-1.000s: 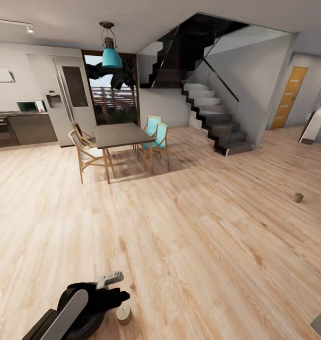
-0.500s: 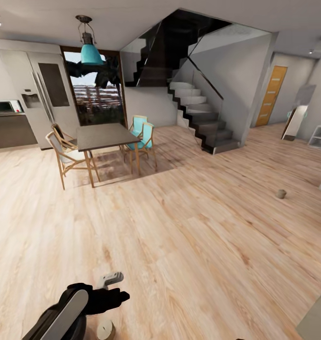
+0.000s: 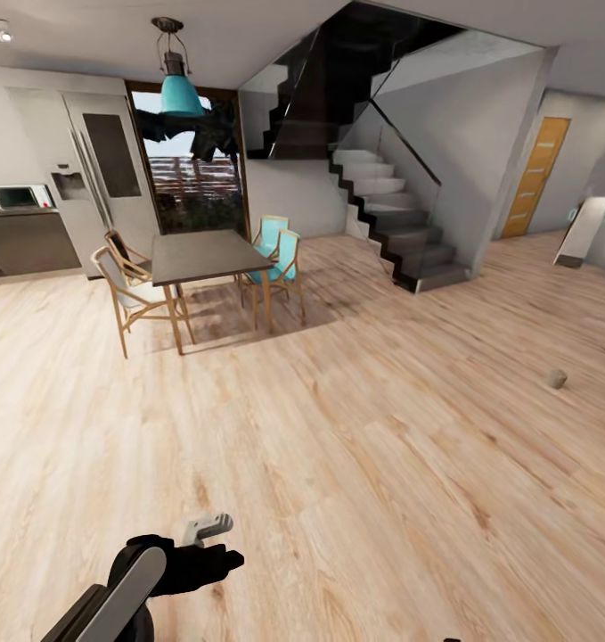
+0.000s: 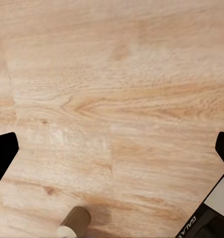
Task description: Place each of the two pumpkins and all three candles from the living room inside a cabinet in the living room (use any cabinet), then make sure every cabinet is closed, and position the cauldron so it is next to a table in the living room.
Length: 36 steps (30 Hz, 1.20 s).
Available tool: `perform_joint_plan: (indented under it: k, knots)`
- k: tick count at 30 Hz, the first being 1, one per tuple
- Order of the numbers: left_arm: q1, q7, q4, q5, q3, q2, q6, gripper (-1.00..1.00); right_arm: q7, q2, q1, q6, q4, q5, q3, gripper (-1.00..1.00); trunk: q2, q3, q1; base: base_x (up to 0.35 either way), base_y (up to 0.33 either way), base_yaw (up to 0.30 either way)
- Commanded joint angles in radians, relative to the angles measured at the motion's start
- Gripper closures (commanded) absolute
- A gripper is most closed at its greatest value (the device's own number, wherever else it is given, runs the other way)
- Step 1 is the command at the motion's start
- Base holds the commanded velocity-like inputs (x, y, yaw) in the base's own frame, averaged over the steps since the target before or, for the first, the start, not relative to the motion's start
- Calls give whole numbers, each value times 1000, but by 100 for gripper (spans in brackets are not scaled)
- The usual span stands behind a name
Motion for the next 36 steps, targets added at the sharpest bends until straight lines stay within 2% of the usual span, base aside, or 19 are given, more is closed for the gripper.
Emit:
perform_joint_plan:
  k: [1,16,27,36]
  knots:
    - [-1,10,-1,10,-2,1,0,-100,3,-1,-1,1,0,-10,8,-100,-1,-2,0,261,-134,83]
    - [-1,10,-1,11,-2,-2,0,-100,3,-2,-1,3,0,-9,8,-100,-1,-3,0,219,-162,58]
    - [-1,10,-1,11,-2,-3,0,-100,2,0,-1,2,0,-5,14,-100,-1,-3,0,43,-72,53]
    - [-1,10,1,11,-2,-4,0,-100,3,1,-1,-2,-1,-3,17,-100,-1,-3,0,6,-141,245]
